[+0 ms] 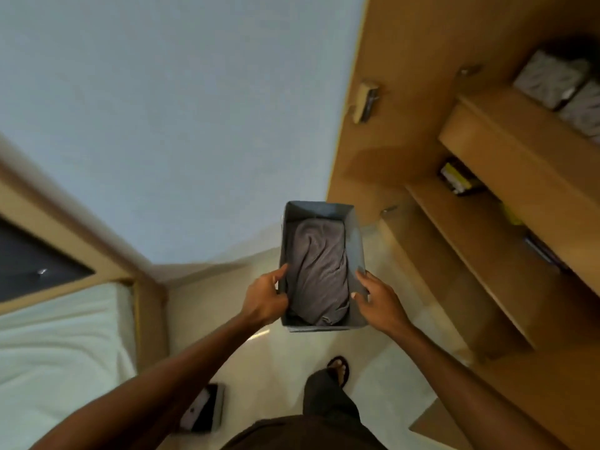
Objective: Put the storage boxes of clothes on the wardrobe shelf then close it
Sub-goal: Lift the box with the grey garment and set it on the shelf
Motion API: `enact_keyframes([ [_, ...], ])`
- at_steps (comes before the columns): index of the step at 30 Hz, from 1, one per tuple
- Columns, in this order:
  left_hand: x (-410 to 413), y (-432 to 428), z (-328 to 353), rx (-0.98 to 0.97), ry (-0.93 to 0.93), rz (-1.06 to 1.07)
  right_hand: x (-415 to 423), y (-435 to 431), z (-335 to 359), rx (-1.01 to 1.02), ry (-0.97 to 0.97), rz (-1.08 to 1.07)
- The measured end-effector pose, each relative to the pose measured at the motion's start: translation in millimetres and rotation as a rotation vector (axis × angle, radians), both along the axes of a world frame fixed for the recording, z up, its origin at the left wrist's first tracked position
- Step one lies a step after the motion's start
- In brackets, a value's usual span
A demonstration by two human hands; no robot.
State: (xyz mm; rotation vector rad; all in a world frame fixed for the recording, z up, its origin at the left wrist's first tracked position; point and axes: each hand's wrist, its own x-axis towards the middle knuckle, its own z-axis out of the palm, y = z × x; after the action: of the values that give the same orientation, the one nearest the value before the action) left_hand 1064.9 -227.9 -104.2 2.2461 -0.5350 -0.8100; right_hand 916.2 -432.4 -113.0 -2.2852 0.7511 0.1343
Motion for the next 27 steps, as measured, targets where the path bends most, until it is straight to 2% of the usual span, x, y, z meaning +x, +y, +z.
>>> enact_keyframes([
  [10, 31, -209, 49, -0.035, -0.167, -0.309, -9, -170, 41, -0.061, -0.084, -0.309],
  [18, 62, -365, 87, -0.081, -0.170, -0.733, -39, -276, 67, -0.096, -0.118, -0.698],
  [22, 65, -447, 120, -0.169, -0.180, -0.919, -57, -324, 74, 0.048, -0.138, -0.854],
  [27, 67, -540, 144, -0.244, -0.170, -1.080, -62, -359, 103, 0.255, -0.350, -1.313],
])
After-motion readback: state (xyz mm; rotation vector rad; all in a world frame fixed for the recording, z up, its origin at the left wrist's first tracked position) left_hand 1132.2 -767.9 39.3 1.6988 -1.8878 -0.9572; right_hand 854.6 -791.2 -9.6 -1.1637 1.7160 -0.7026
